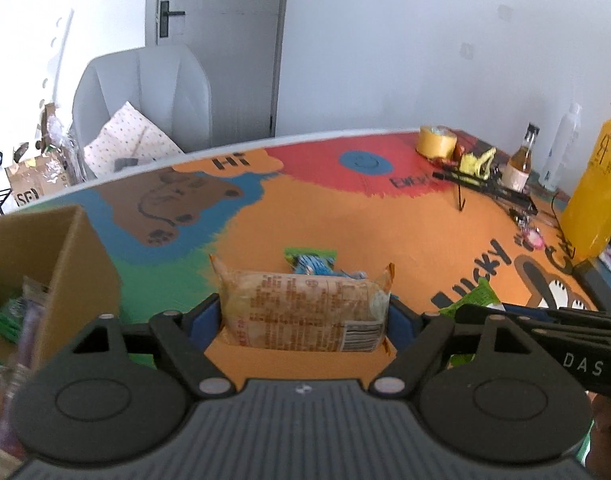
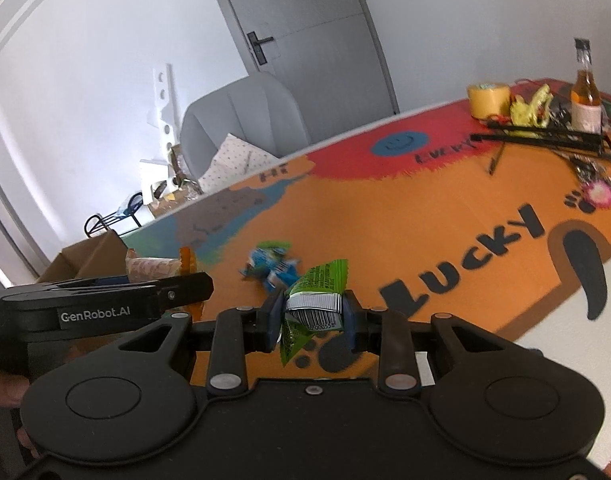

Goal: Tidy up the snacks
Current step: 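Carry the biscuit pack and green chip bag into the box and open both tools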

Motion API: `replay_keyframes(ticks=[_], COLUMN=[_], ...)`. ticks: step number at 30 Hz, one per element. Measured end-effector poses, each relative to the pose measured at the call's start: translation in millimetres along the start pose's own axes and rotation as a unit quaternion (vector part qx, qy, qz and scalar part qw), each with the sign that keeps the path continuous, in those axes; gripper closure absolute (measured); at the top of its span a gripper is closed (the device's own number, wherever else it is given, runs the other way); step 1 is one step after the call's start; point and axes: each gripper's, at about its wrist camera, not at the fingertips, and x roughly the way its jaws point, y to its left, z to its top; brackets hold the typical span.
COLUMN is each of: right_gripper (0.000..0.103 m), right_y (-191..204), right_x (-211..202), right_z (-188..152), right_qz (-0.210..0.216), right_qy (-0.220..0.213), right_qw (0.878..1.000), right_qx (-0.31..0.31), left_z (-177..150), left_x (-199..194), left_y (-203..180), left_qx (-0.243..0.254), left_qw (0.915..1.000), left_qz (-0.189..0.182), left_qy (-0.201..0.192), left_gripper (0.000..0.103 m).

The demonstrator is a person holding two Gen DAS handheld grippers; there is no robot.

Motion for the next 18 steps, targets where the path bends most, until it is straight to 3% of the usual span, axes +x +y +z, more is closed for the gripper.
replay_keyframes(ticks=[18], right_gripper=[0.074], right_y=[61], right_x=[8], right_z=[27], right_qz=[0.036], right_qy=[-0.028], right_qw=[0.998], right_qx=[-0.054], left_z=[19], left_x=[-58], left_y=[52], left_qx=[-0.029], left_qw=[0.9968], left_qz=[0.038], left_qy=[-0.065], left_gripper=[0.021])
